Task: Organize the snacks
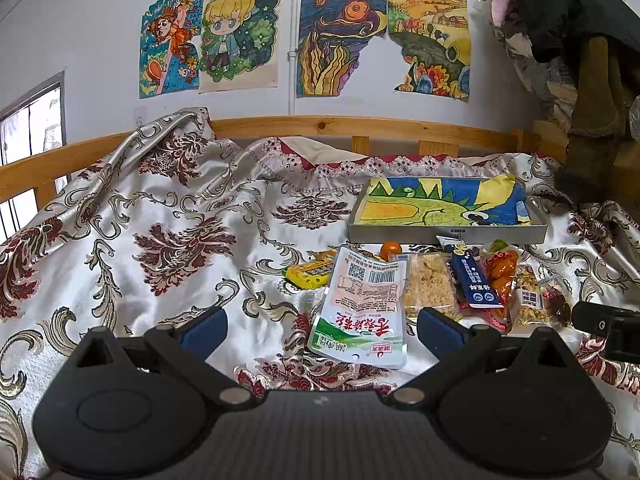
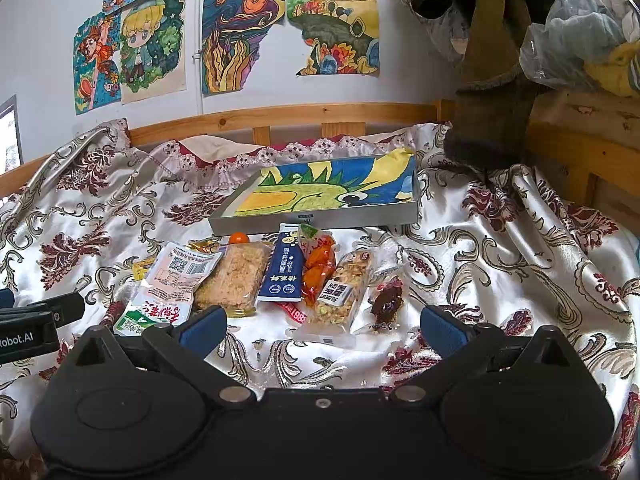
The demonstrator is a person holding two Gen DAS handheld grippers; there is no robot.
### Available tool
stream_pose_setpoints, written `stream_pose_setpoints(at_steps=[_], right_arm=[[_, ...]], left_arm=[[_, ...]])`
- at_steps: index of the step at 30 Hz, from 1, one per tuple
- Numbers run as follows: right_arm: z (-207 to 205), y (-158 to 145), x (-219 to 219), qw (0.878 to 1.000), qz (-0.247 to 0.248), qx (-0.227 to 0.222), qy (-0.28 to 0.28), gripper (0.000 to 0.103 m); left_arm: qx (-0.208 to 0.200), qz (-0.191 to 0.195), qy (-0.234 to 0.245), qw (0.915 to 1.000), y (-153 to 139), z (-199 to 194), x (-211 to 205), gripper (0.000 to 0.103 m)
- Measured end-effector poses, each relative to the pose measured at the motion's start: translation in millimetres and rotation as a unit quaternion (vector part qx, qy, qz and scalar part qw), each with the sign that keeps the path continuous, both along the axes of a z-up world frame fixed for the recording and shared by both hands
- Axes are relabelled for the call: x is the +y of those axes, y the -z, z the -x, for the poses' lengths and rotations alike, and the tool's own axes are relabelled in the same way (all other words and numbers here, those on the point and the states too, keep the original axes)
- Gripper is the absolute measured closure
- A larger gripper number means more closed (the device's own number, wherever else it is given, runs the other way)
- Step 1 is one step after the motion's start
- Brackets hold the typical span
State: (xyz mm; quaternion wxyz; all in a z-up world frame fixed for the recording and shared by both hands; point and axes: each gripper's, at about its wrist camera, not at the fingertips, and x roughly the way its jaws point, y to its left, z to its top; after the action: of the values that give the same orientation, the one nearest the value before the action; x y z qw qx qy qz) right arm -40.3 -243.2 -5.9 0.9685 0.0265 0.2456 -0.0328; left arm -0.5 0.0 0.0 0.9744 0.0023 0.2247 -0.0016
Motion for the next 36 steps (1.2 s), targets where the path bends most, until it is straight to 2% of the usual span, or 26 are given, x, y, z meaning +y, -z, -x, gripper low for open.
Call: stream_pose_setpoints(at_steps=[36], right_arm=[[0.5, 4.3, 1.0, 1.000, 0.000, 0.005, 0.003, 0.001]], left_arm=[[0.002, -0.001, -0.001, 1.0000, 0.7, 1.2, -3.3, 0.000]])
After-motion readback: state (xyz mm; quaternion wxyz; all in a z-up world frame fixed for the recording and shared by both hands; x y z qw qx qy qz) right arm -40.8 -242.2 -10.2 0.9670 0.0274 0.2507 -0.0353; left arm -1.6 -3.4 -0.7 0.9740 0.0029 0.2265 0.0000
